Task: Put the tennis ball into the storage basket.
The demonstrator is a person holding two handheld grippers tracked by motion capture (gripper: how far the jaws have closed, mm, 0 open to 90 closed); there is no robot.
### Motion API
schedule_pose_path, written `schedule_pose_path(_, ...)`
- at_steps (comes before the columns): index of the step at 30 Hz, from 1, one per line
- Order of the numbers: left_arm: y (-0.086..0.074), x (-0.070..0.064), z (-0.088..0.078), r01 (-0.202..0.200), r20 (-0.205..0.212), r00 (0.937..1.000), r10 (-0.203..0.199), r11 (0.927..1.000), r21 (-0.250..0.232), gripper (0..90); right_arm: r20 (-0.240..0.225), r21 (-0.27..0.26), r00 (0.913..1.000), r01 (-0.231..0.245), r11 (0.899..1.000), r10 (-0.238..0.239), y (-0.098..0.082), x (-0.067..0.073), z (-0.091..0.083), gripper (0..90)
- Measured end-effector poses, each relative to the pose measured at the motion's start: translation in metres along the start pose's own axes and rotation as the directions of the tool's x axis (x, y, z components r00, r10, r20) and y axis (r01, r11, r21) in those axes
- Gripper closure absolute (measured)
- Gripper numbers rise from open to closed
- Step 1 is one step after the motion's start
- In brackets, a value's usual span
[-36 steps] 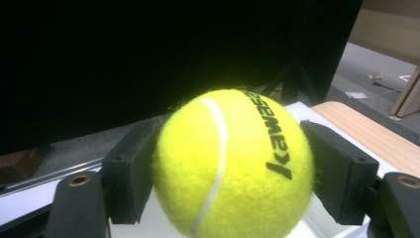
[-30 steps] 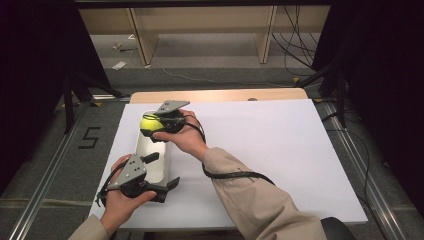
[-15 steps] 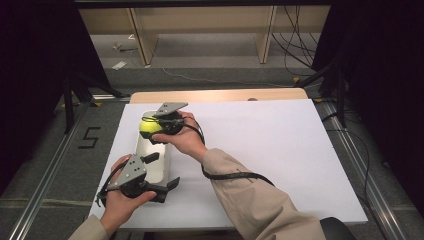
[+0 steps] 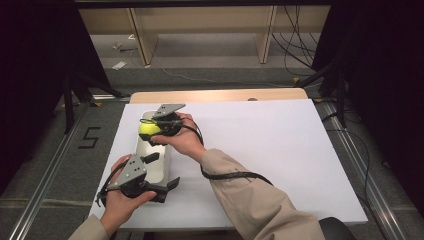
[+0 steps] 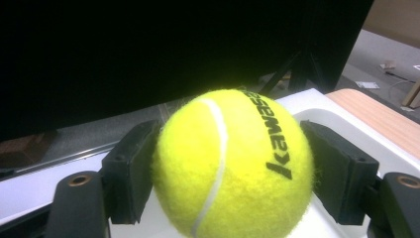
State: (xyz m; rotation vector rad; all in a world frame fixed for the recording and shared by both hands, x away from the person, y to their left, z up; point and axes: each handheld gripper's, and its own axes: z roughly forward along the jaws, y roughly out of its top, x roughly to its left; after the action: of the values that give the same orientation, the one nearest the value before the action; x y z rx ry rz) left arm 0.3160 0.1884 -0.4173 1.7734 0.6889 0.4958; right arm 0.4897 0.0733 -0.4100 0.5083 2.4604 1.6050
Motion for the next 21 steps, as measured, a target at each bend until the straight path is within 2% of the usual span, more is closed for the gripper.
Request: schedule_pose_path(21,0.0002,-0.0001,-0.0002,-0.006,0.004,1.0000,0.006,1.0000,0.000,0.0,-0.015,0.036,0.9999,-0.002,0.999,0.002,-0.0043,-0.0009,0.0058,27.2)
